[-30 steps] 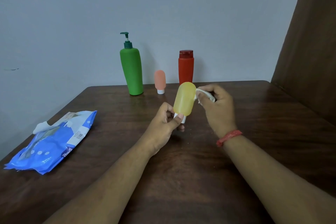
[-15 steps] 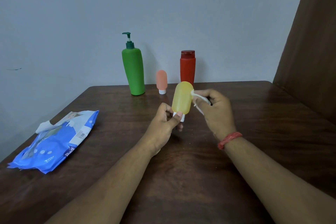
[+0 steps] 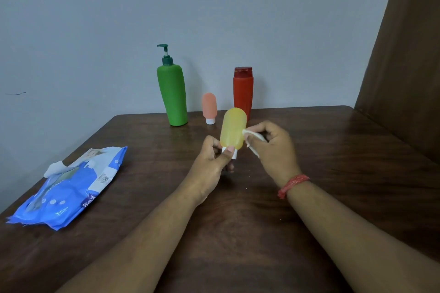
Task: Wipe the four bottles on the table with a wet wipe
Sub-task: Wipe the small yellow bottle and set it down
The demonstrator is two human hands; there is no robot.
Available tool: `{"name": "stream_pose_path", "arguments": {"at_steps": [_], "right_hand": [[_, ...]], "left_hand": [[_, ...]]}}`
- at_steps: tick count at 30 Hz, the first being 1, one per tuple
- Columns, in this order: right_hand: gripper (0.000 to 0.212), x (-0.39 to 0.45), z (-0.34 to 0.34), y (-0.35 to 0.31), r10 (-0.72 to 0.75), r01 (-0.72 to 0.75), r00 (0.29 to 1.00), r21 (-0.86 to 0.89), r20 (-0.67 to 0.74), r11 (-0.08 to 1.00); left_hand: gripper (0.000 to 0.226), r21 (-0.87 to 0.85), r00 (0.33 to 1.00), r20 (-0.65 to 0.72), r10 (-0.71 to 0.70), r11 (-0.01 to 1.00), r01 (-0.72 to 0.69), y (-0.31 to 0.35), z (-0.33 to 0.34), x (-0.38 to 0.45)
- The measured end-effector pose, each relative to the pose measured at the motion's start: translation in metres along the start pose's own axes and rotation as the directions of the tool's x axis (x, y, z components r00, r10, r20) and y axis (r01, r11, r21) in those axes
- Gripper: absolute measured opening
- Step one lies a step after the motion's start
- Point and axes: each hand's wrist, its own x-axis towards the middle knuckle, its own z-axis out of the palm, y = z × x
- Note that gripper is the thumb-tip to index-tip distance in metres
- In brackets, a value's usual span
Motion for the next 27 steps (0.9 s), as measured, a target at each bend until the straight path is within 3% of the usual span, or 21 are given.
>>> {"name": "stream_pose_path", "arguments": {"at_steps": [3, 8, 10, 14, 16, 22, 27], "right_hand": [[0.005, 0.007, -0.013, -0.006, 0.007, -0.001, 0.989, 0.039, -0.151, 0.999], [0.010, -0.001, -0.002, 0.000, 0.012, -0.014, 0.996, 0.021, 0.088, 1.000], [0.009, 0.000, 0.002, 0.002, -0.008, 0.010, 0.994, -0.016, 0.105, 1.000], [0.009, 0.010, -0.012, -0.002, 0.002, 0.004, 0.990, 0.041, -0.139, 0.999], [0.010, 0.012, -0.019, -0.004, 0.006, 0.006, 0.985, 0.068, -0.175, 0.998], [0.011, -0.002, 0.000, -0.002, 0.013, -0.018, 0.998, 0.075, 0.067, 0.997], [0.008, -0.007, 0.009, 0.003, -0.009, 0.004, 0.985, 0.030, 0.171, 1.000]], "left_hand": [[0.020, 0.119, 0.998, 0.059, -0.017, 0.993, 0.010, 0.003, 0.005, -0.003], [0.019, -0.017, 1.000, -0.028, 0.002, 1.000, -0.003, 0.001, 0.001, -0.002], [0.019, -0.047, 0.999, -0.035, -0.002, 0.999, 0.000, 0.001, -0.001, -0.002], [0.021, 0.137, 0.996, 0.090, -0.011, 0.991, -0.001, 0.005, 0.006, -0.006], [0.021, 0.193, 0.993, 0.116, -0.003, 0.981, -0.020, 0.006, 0.009, -0.007], [0.021, -0.045, 1.000, -0.015, 0.003, 0.999, -0.004, 0.002, 0.002, -0.004], [0.020, -0.125, 0.994, -0.110, 0.010, 0.992, -0.024, 0.003, -0.001, -0.001]]}}
